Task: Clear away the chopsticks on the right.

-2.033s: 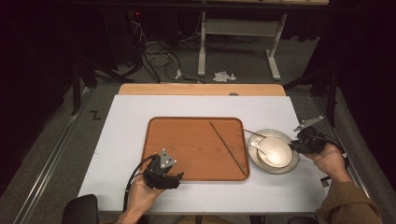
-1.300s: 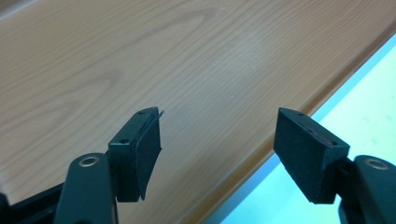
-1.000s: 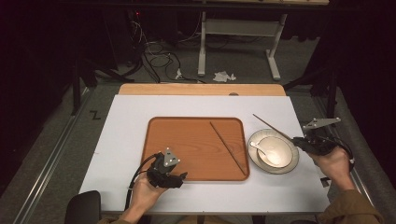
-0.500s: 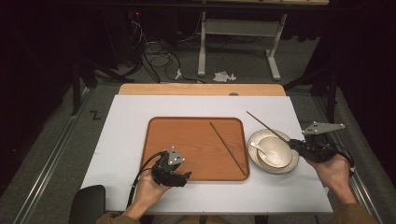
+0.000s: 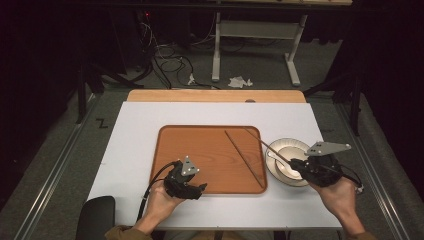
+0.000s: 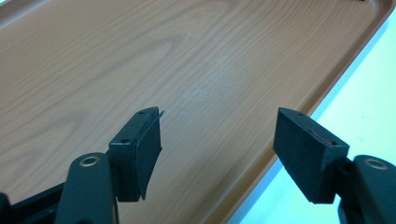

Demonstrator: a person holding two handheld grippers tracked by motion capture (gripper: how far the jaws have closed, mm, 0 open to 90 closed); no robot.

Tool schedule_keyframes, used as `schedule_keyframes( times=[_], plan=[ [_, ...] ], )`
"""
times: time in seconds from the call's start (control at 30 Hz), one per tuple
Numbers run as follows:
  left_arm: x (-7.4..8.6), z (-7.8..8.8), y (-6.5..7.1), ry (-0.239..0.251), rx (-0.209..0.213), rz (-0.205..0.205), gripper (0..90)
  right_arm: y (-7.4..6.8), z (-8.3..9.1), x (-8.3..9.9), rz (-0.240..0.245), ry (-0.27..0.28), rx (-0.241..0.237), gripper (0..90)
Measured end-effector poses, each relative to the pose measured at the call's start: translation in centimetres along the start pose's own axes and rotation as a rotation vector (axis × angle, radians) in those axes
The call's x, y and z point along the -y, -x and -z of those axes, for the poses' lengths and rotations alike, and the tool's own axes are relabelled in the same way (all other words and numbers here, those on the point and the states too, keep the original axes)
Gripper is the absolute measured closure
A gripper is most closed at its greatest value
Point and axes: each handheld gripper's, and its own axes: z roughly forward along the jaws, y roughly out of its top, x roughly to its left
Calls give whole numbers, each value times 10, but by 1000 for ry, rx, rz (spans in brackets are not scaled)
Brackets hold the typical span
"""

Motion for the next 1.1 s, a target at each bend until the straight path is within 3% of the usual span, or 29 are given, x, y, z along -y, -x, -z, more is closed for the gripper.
schedule_keyframes(
  times=[0.43,1.1],
  plan=[
    [0,1,1,2,0,-2,321,-38,-44,-9,-10,-56,-14,851],
    [1,1,3,0,1,-8,320,-63,-114,-12,-43,-156,-39,850]
  ],
)
